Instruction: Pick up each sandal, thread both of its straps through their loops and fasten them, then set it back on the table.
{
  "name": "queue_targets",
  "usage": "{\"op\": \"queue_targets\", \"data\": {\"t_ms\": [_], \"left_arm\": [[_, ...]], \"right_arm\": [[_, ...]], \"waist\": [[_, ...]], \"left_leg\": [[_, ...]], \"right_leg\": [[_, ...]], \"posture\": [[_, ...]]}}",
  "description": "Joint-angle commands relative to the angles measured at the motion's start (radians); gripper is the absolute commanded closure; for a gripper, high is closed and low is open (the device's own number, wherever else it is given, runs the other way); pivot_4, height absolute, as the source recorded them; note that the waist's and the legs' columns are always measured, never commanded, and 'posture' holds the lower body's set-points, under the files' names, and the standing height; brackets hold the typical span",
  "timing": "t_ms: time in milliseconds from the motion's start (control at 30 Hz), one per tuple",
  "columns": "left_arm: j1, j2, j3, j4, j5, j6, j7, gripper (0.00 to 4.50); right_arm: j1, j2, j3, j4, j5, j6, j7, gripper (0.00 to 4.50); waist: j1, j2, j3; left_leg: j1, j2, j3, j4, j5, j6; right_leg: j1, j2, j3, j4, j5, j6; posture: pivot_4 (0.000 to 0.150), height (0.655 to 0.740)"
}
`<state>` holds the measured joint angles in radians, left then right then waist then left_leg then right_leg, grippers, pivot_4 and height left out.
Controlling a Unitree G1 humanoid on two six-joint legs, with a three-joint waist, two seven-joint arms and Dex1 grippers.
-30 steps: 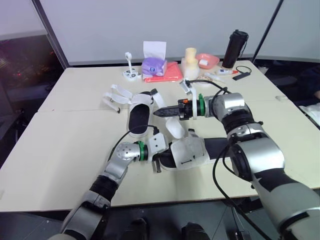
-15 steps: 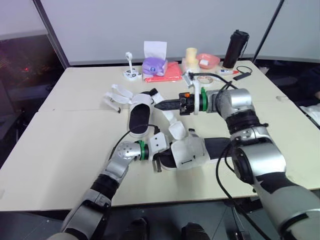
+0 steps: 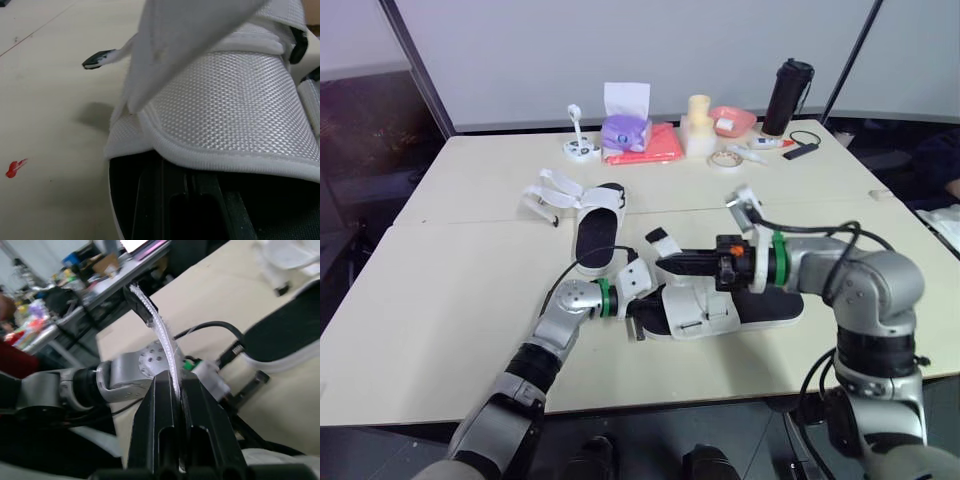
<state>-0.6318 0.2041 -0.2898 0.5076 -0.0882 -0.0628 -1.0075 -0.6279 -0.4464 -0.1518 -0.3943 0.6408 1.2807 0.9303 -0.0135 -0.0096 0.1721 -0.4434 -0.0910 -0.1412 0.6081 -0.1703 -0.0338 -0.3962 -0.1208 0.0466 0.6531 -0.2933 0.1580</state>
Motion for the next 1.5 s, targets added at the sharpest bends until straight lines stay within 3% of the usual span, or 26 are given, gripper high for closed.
{"op": "queue_targets", "data": {"t_ms": [33,400,500,733,933,1067,1333,1500], "left_arm": [[0.000,0.009,0.014,0.026,-0.006,0.046,-0.012,4.50],[0.013,0.031,-0.004,-0.019,0.003,0.085,-0.053,4.50],[0.022,0.034,-0.009,-0.036,0.003,0.098,-0.060,4.50],[0.029,0.033,-0.018,-0.040,0.011,0.096,-0.067,4.50],[0.011,0.016,-0.013,-0.010,0.014,0.075,-0.053,4.50],[0.007,0.010,-0.011,0.004,0.016,0.064,-0.049,4.50],[0.013,0.004,-0.023,0.016,0.024,0.038,-0.055,4.50],[0.013,-0.005,-0.029,0.025,0.028,0.026,-0.051,4.50]], "right_arm": [[0.081,-0.030,0.046,-0.122,0.009,-0.128,-0.005,4.44],[0.307,-0.217,0.335,-0.147,-0.168,-0.482,0.052,4.44],[0.325,-0.260,0.369,-0.150,-0.200,-0.523,0.064,3.65],[0.409,-0.435,0.417,-0.186,-0.294,-0.642,0.137,0.11],[0.583,-0.587,0.311,-0.276,-0.272,-0.691,0.181,0.04],[0.657,-0.615,0.203,-0.296,-0.225,-0.673,0.172,0.04],[0.627,-0.596,-0.072,-0.247,0.063,-0.377,0.120,0.04],[0.611,-0.597,-0.038,-0.227,0.093,-0.261,0.052,0.04]], "waist": [[0.000,0.000,0.000],[0.000,0.000,0.000],[0.000,-0.001,0.000],[0.008,-0.001,0.000],[0.017,-0.001,0.000],[0.026,-0.001,0.000],[0.027,-0.001,0.000],[0.028,-0.002,0.000]], "left_leg": [[0.000,0.000,0.000,0.000,0.000,0.000],[0.001,0.000,0.001,0.001,0.000,0.000],[0.001,0.000,0.000,0.001,0.000,0.000],[0.001,0.001,0.000,0.002,0.000,0.000],[0.001,0.001,0.000,0.002,0.000,0.000],[0.001,0.002,0.001,0.003,0.000,0.000],[0.001,0.002,0.000,0.003,0.000,0.000],[0.001,0.002,0.000,0.003,0.000,0.000]], "right_leg": [[0.000,0.000,0.000,0.000,0.000,0.000],[0.003,0.000,-0.001,-0.002,0.000,0.000],[0.003,0.000,-0.001,-0.002,0.000,0.000],[0.005,0.000,-0.002,-0.003,0.000,0.000],[0.007,0.000,-0.003,-0.004,0.000,0.000],[0.007,0.000,-0.003,-0.005,0.000,0.000],[0.008,0.000,-0.003,-0.006,0.000,0.000],[0.008,-0.001,-0.003,-0.006,0.000,0.000]], "posture": [[0.150,0.7344],[0.150,0.7344],[0.150,0.7344],[0.150,0.7344],[0.150,0.7344],[0.150,0.7344],[0.150,0.7344],[0.150,0.7344]]}}
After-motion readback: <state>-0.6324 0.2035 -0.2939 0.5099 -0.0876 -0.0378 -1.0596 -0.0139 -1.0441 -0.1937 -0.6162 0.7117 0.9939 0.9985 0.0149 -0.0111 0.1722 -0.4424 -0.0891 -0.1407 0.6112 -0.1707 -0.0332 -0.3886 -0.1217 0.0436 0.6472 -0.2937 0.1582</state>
